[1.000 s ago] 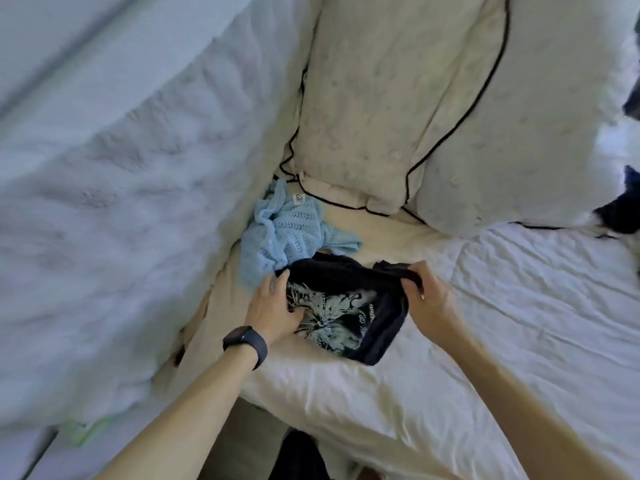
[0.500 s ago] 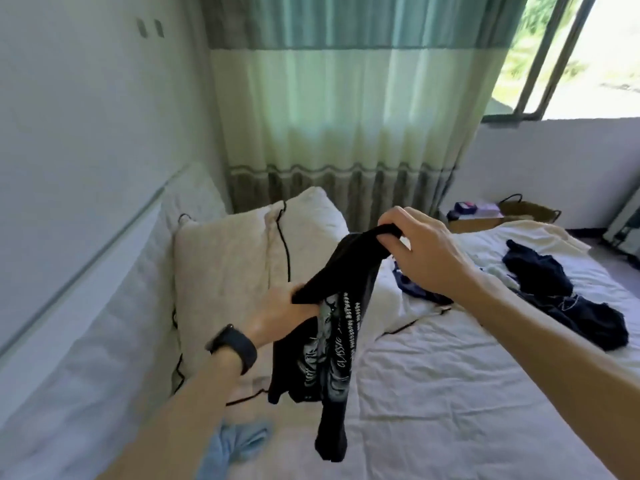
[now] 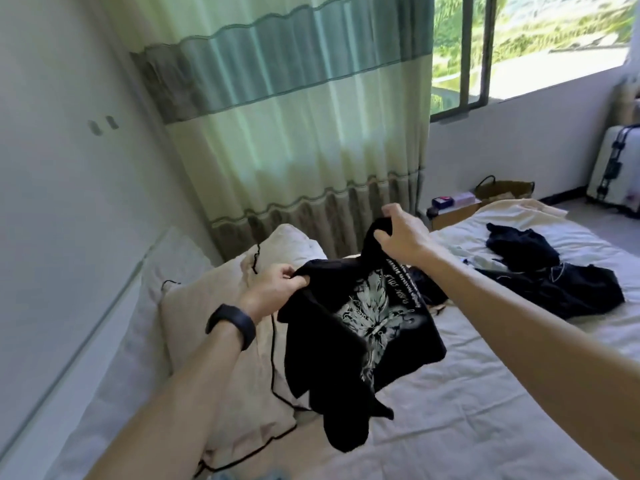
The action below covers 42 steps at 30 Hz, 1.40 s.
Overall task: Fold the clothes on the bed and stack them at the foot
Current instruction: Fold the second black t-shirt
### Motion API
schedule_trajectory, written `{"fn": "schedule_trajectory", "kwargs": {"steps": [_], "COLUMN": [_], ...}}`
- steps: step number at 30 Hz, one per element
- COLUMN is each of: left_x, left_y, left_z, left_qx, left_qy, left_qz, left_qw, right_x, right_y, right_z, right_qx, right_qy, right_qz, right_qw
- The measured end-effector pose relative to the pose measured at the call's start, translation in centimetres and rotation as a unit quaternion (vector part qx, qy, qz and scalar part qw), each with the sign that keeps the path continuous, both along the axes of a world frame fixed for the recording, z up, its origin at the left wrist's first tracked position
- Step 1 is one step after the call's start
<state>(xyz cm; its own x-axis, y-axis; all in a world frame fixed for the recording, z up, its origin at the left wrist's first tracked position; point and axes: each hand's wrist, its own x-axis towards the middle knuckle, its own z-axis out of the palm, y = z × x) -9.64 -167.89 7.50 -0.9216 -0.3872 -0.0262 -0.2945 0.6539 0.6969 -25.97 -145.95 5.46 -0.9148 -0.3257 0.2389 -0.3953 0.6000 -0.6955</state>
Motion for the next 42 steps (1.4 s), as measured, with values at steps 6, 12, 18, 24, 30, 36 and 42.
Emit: {"fn": "schedule_trajectory", "kwargs": {"steps": [6, 12, 18, 24, 30, 36, 42], "left_x": [-4.5, -5.3, -3.4, 1.7, 0.6, -1.8, -3.8], "left_y": [5.8, 7.6, 0.7, -2.9, 6.2, 8.1, 10.5], "left_z": [4.5, 8.0, 9.5, 4.3, 2.5, 4.4, 6.6], "left_qx": [0.164, 0.254, 0.100, -0.236, -0.058, 0.087, 0.198], "left_qy": [0.082, 0.112, 0.136, -0.015, 0.092, 0.156, 0.200], "left_qz": [0.026, -0.013, -0.002, -0.033, -0.148, -0.181, -0.163], "left_qw": [0.983, 0.961, 0.986, 0.971, 0.983, 0.967, 0.946], "right_x": [11.8, 14.4, 10.8, 8.9, 8.9, 9.2, 9.0], "right_y": [0.8, 1.6, 4.1, 2.4, -1.2, 3.9, 9.8], "right_z": [-6.6, -8.8, -5.7, 2.5, 6.1, 4.8, -2.9], "right_qx": [-0.213, -0.167, -0.141, -0.025, 0.031, -0.165, -0.127], "right_qy": [-0.021, -0.032, -0.026, 0.064, 0.074, 0.023, -0.086], "right_qz": [0.060, -0.003, -0.069, -0.005, 0.066, 0.083, 0.114], "right_qw": [0.975, 0.985, 0.987, 0.998, 0.995, 0.982, 0.982]}}
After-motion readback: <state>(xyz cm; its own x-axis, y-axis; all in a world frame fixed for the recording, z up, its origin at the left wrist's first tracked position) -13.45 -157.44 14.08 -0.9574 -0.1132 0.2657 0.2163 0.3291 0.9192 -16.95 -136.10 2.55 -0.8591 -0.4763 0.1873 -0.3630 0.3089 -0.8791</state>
